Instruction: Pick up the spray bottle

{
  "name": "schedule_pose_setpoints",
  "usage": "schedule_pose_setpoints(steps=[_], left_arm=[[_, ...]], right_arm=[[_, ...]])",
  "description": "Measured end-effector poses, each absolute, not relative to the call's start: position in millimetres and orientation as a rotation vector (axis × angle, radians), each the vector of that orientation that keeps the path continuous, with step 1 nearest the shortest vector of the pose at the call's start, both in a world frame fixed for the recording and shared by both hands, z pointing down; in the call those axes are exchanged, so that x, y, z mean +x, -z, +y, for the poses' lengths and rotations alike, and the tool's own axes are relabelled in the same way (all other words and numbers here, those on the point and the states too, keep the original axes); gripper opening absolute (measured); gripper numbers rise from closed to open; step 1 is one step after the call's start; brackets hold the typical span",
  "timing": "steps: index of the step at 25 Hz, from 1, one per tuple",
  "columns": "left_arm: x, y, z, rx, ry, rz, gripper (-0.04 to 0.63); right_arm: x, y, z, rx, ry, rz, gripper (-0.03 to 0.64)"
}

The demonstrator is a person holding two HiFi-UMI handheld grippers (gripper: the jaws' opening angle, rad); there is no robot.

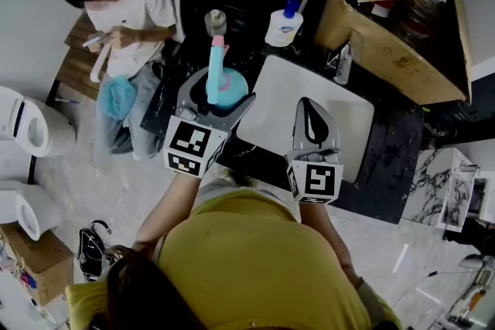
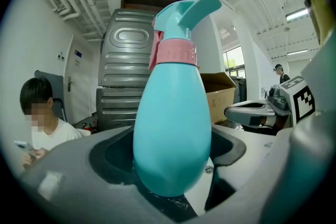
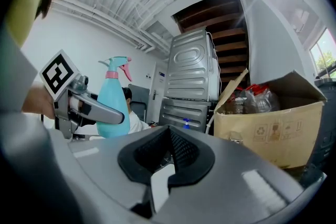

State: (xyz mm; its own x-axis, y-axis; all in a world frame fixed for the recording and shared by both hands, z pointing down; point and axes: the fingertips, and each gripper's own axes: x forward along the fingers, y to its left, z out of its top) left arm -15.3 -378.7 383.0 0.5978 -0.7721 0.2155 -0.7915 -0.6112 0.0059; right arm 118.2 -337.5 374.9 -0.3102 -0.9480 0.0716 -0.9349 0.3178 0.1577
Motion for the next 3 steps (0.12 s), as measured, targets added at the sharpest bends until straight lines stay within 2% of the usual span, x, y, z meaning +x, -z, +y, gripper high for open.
schedule_pose_setpoints(steps=[3], left_arm=[[-14.8,-381.8,-374.9,2.715,-0.291,-1.331,0.405]], right_arm=[[118.1,-374.4,-333.9,1.744,0.132,-2.424,0.000]])
